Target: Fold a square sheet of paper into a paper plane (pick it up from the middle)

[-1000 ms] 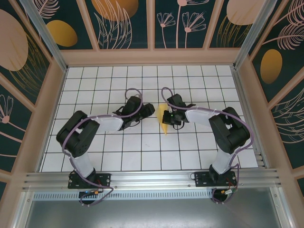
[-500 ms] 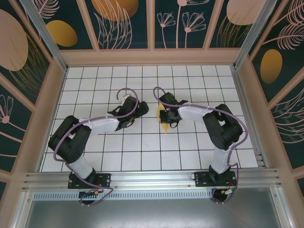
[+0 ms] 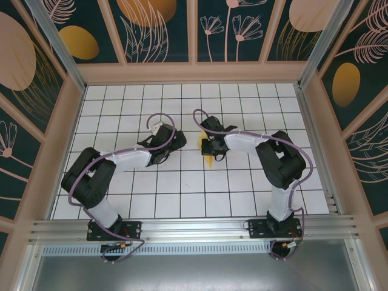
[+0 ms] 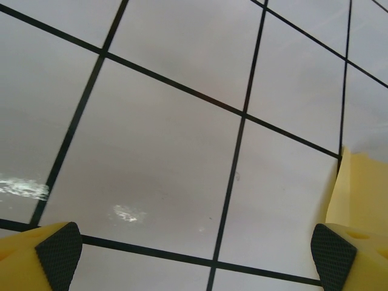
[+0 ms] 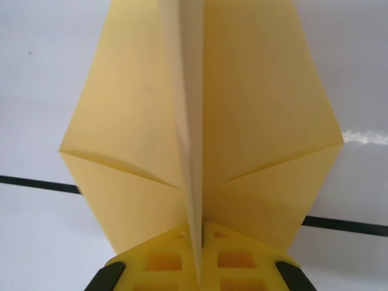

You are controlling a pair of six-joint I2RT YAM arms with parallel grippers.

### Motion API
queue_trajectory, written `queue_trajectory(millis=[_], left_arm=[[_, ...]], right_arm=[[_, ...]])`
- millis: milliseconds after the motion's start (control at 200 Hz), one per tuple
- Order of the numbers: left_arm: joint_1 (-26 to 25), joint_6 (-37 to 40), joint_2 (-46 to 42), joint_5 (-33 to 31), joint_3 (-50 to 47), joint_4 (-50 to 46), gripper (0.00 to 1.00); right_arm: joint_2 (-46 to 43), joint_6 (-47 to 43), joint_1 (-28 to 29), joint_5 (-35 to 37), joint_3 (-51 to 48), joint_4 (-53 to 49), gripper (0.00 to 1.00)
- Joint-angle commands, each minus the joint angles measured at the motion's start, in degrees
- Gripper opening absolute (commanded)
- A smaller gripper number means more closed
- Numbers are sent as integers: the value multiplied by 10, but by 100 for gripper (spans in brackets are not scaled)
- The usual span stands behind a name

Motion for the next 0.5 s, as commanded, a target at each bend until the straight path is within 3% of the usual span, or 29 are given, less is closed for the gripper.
queue_trajectory(millis=[0,305,495], left_arm=[[13,3,-29,-29,-5,-31,99],[53,4,-90,-43,-47,-52,98],[56,4,-101,-43,-57,-59,99]], right_arm=[[18,-13,3,51,49,-30,0],[145,-56,-25,123,236,-61,0],[217,-68,-33,126,331,-87,1]])
